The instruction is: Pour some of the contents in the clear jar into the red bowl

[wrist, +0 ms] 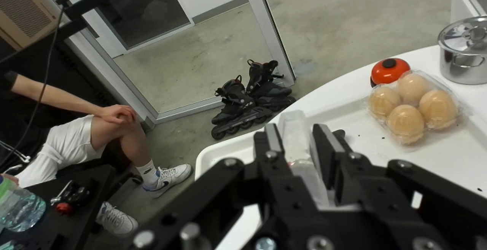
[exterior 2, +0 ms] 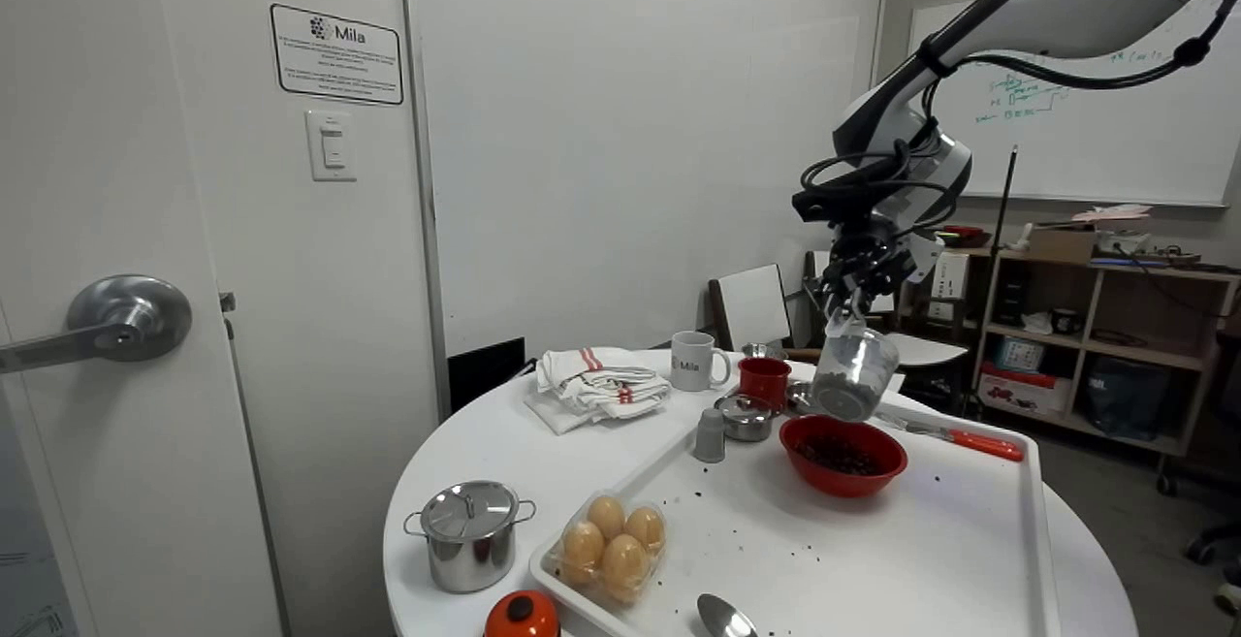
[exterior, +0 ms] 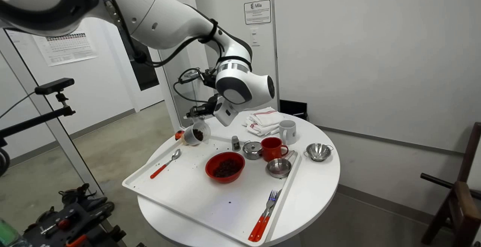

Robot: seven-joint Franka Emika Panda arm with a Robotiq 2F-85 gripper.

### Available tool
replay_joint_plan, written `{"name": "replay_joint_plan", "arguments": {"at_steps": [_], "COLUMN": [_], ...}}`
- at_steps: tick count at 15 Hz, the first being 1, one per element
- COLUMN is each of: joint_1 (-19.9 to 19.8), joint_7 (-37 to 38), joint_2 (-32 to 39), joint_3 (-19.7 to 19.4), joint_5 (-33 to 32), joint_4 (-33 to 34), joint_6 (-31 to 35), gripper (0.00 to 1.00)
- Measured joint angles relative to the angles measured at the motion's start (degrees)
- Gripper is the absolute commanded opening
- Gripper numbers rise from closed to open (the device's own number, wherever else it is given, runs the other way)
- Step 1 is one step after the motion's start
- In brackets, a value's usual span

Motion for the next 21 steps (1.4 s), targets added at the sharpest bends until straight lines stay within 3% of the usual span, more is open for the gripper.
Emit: {"name": "replay_joint_plan", "arguments": {"at_steps": [7, 21], "joint_1": [-2.3, -6.1], "joint_7": [-5.6, -6.5], "joint_2": [3.9, 12.0], "joint_3": [-0.1, -1.0], "joint_5": [4.3, 15.3], "joint_4": [3.8, 10.9], "joint_6": [-9.5, -21.1], "gripper": [0.07, 0.07]}}
